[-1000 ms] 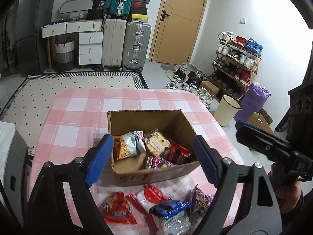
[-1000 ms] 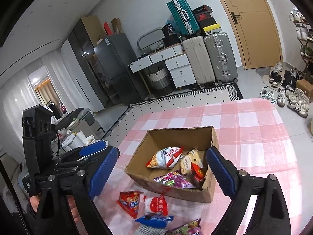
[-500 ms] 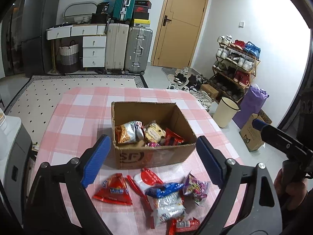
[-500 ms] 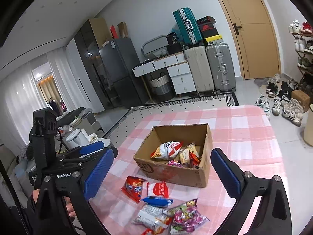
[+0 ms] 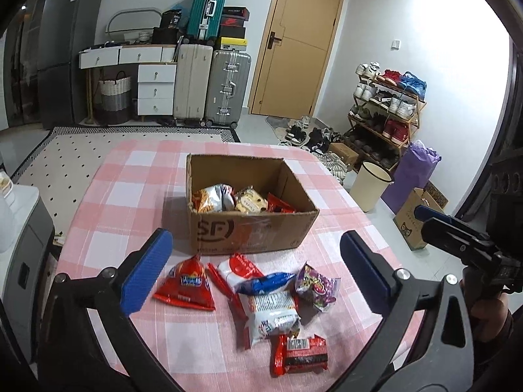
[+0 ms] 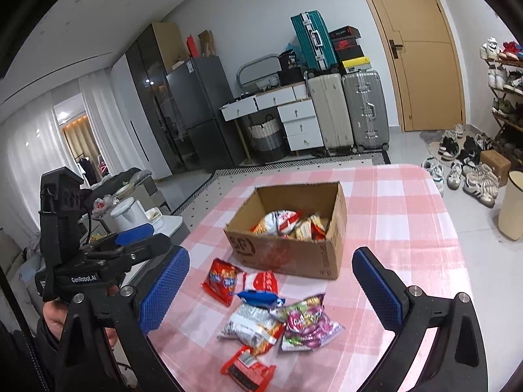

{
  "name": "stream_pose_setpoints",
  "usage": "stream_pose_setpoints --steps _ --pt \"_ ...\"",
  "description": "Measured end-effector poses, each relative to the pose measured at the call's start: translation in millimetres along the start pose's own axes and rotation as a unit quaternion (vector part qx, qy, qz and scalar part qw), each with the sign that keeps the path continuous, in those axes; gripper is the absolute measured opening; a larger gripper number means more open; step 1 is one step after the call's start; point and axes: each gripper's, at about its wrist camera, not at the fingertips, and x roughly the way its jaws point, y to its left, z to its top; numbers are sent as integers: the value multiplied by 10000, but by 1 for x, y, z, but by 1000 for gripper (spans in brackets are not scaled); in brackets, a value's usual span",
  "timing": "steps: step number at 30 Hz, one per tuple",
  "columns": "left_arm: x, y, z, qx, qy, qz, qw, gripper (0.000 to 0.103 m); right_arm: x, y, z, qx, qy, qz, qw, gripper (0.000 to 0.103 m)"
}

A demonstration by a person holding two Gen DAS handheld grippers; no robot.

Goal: Organize snacks
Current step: 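Withdraw both tools from the box back toward the snack pile, then lower the right tool onto the purple grape candy bag and close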

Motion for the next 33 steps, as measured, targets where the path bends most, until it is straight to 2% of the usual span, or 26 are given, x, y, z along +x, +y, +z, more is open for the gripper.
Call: stream_pose_setpoints --steps 11,16,22,28,33 --pt "6 18 -40 -118 254 115 9995 102 12 -8 -35 68 278 51 9996 102" --pt "24 24 -58 -137 533 117 9984 102 35 -17 -56 123 603 -23 9981 102" --pt "41 28 -73 -186 682 88 9975 102 63 -26 -74 160 928 12 9956 102" --pt "57 37 -86 -280 852 57 9960 102 95 -39 -92 165 1355 -126 9906 102" --pt "68 47 -95 -347 957 60 9948 102 117 -48 -99 138 1520 -117 9882 102"
